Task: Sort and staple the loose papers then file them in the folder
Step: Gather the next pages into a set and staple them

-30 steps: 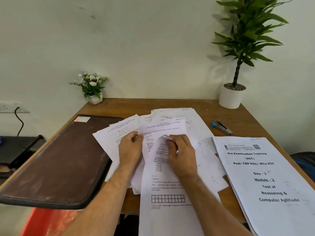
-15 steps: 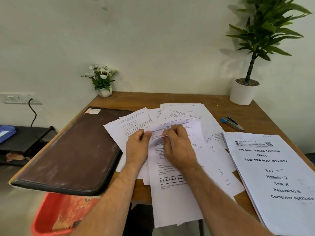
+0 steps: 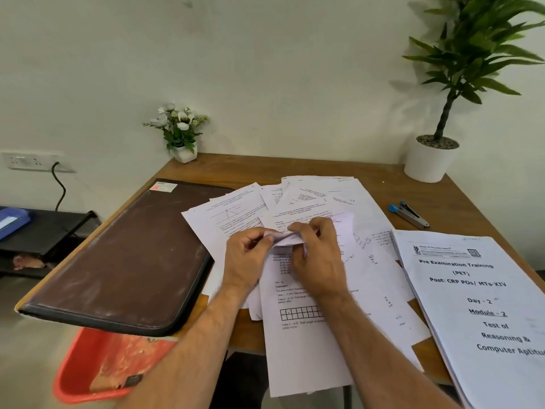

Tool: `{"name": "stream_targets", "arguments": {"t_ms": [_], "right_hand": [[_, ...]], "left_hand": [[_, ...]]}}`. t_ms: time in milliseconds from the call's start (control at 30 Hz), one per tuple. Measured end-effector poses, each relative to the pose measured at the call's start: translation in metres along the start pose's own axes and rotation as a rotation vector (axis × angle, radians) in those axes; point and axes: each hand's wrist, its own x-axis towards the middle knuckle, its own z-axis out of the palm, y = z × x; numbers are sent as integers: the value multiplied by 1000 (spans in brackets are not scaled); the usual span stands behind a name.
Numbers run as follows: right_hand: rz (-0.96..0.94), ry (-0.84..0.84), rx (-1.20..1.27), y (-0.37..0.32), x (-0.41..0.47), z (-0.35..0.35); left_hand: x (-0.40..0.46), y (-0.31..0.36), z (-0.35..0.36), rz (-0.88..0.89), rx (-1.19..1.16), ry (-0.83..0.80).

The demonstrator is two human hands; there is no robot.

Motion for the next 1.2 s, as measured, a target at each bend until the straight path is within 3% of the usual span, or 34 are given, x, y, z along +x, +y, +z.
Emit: {"name": "stream_targets", "arguments": {"t_ms": [333, 500, 600, 867, 1033, 1133, 1200], "right_hand": [[-49, -75, 18, -8, 0, 2], [-52, -104, -17, -3, 7, 4], [40, -92, 11, 1, 8, 4], [109, -20, 62, 0, 20, -5], [134, -7, 101, 4, 13, 0], [105, 109, 157, 5, 5, 0], [66, 203, 178, 6, -1, 2]], "left_hand": [[-8, 1, -3, 120, 131, -13], [-5, 7, 5, 44, 259, 72], [-10, 13, 7, -36, 132, 55], [2, 6, 8, -26, 313, 62], [4, -3, 1, -155, 166, 21], [10, -10, 0, -356, 31, 155], [16, -12, -1, -423, 149, 248]]}}
